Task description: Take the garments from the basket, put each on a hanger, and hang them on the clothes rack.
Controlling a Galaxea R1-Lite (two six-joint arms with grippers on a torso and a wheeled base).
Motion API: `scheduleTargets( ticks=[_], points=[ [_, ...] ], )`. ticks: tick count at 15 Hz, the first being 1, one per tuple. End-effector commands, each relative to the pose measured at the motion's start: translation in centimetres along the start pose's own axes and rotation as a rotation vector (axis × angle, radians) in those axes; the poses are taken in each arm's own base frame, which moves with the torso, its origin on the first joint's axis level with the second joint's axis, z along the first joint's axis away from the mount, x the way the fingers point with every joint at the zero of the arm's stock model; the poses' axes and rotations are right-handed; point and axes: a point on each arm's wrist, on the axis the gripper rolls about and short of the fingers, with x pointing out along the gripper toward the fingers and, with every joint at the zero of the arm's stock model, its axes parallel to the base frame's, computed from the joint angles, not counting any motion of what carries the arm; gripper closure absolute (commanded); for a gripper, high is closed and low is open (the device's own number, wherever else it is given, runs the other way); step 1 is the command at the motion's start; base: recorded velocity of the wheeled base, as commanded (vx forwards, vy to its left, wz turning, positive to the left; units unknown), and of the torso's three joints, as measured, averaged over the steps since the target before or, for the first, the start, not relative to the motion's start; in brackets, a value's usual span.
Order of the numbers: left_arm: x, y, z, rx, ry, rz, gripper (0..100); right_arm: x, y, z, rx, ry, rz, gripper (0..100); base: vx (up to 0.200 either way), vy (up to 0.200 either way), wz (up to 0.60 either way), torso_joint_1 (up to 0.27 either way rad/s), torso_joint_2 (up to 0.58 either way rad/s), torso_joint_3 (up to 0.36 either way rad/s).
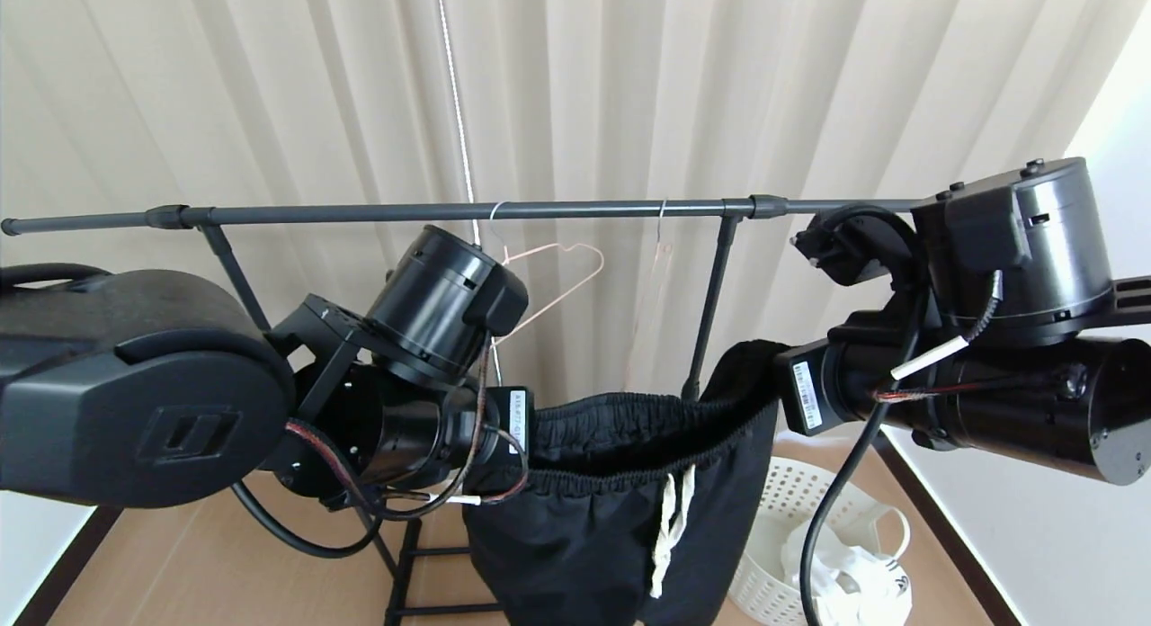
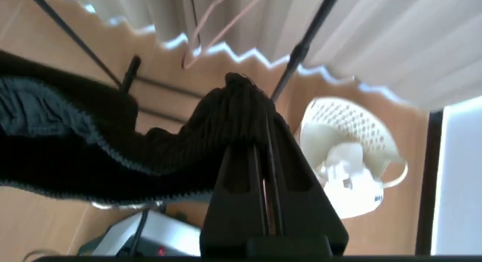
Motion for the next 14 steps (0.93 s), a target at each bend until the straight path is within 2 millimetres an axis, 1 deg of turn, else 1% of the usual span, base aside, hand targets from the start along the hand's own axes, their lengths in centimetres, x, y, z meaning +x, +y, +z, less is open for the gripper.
scheduleTargets(
  ticks=[1, 2, 4, 5, 7, 8, 9, 12, 14],
  points=[
    [-0.1, 0.9, 0.6, -0.003, -0.018, 0.016, 100, -0.5, 0.0, 1.4, 0.026, 0.027, -0.004, 100, 0.000, 0.000, 0.00, 0.000, 0.00, 0.000],
    [0.0, 1.5, 0.9, 0.004, -0.019, 0.034, 100, -0.3, -0.2, 1.5, 0.028, 0.038, -0.015, 100, 0.000, 0.000, 0.00, 0.000, 0.00, 0.000],
    [0.0, 3.0, 1.7, -0.017, -0.025, 0.072, 100, 1.1, -1.7, 1.6, 0.056, 0.055, -0.090, 100, 0.000, 0.000, 0.00, 0.000, 0.00, 0.000],
    [-0.1, 3.4, 1.8, -0.025, -0.025, 0.082, 100, 1.2, -2.0, 1.7, 0.062, 0.055, -0.106, 100, 0.000, 0.000, 0.00, 0.000, 0.00, 0.000],
    [-1.4, 5.2, 2.1, -0.039, -0.023, 0.113, 100, 1.5, -3.8, 2.2, 0.088, 0.058, -0.167, 100, 0.000, 0.000, 0.00, 0.000, 0.00, 0.000],
    [-1.6, 5.4, 2.1, -0.044, -0.024, 0.116, 100, 1.5, -4.2, 2.3, 0.096, 0.059, -0.184, 100, 0.000, 0.000, 0.00, 0.000, 0.00, 0.000],
    [-1.7, 6.1, 1.8, -0.049, -0.015, 0.132, 100, 1.4, -5.0, 2.6, 0.105, 0.074, -0.213, 100, 0.000, 0.000, 0.00, 0.000, 0.00, 0.000],
    [-1.6, 7.0, 0.3, 0.015, 0.033, 0.152, 100, 1.3, -6.9, 2.5, 0.124, 0.099, -0.270, 100, 0.000, 0.000, 0.00, 0.000, 0.00, 0.000],
    [-1.6, 6.9, 0.4, 0.017, 0.031, 0.150, 100, 1.3, -7.1, 2.5, 0.121, 0.099, -0.274, 100, 0.000, 0.000, 0.00, 0.000, 0.00, 0.000]
  ],
)
